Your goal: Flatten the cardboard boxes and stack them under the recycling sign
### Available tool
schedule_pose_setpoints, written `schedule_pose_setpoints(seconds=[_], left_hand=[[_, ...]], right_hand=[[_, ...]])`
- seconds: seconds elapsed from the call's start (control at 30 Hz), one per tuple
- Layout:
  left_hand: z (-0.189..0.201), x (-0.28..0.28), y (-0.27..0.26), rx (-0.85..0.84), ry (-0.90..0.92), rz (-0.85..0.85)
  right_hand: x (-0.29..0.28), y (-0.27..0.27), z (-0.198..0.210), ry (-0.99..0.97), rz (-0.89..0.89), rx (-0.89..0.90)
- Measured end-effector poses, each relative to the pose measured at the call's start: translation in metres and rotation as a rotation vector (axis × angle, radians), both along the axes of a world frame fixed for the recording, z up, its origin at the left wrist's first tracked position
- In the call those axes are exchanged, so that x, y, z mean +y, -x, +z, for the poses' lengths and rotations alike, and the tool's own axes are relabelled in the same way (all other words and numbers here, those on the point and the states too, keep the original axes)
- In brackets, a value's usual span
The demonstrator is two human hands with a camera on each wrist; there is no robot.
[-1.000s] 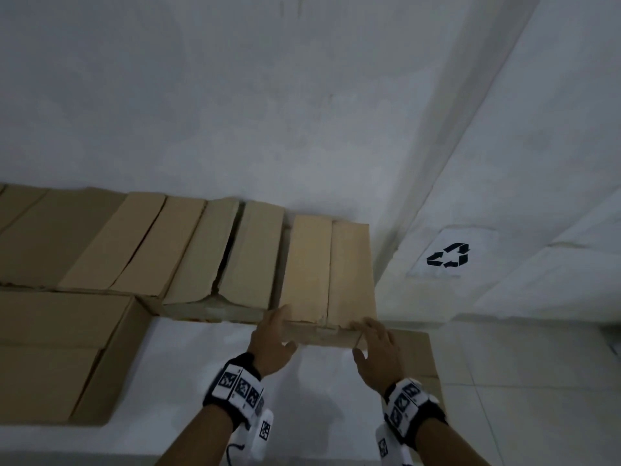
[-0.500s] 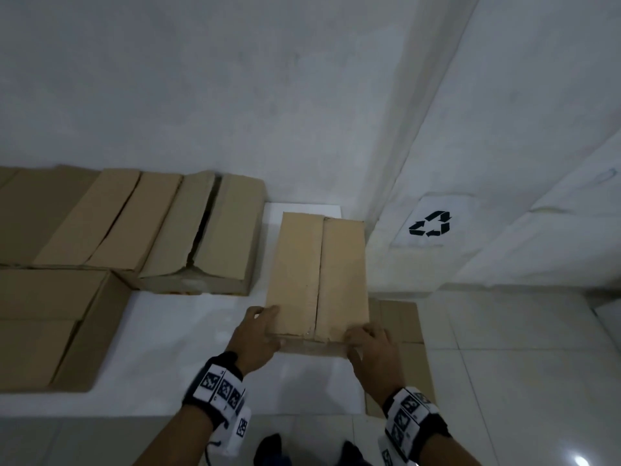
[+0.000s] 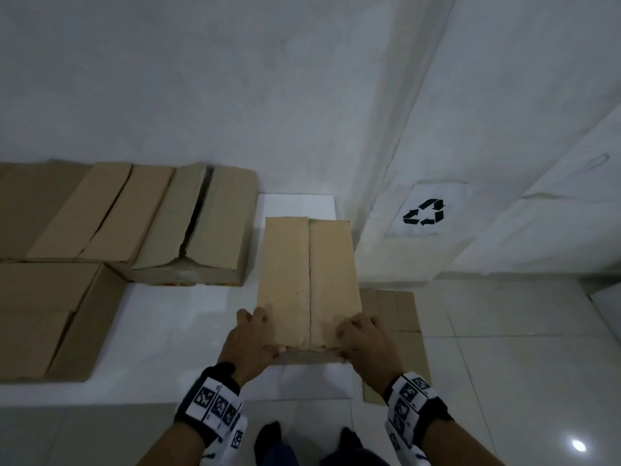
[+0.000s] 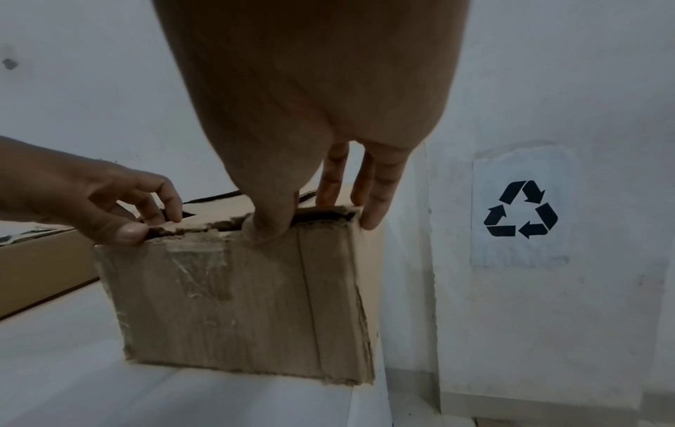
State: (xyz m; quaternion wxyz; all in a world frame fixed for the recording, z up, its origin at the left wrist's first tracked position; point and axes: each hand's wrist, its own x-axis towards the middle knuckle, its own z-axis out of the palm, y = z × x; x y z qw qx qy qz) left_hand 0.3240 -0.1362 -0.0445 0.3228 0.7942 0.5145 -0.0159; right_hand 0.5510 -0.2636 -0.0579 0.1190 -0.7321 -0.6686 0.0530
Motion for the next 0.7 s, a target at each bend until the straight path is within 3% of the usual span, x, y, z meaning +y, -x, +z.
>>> schedule_pose_setpoints(seconds=[0.13, 0.27, 0.4, 0.57, 0.63, 0.7], left_hand=[[0.001, -0.006, 0.01, -0.131, -0.008, 0.031], [-0.006, -0.01, 0.022, -0.396, 0.029, 0.094], [-0.018, -0.013, 0.025, -0.523, 0.002, 0.385], [-0.039, -0.02, 0.033, -0.688, 0.132, 0.653], [-0.042, -0.028, 0.033, -0.767, 0.271, 0.762], [-0.042, -0.032, 0.032, -0.76, 0.291, 0.891]], right_hand=[[-0.005, -0.003, -0.003, -0.076, 0.007, 0.052], [-0.007, 0.001, 0.008, -0.066, -0.157, 0.228], [-0.017, -0.002, 0.01, -0.115, -0.405, 0.512], [-0.043, -0.024, 0.007, -0.298, -0.779, 0.62], [-0.055, -0.033, 0.0, -0.267, -0.838, 0.617], [-0.062, -0.038, -0.007, -0.208, -0.843, 0.602]])
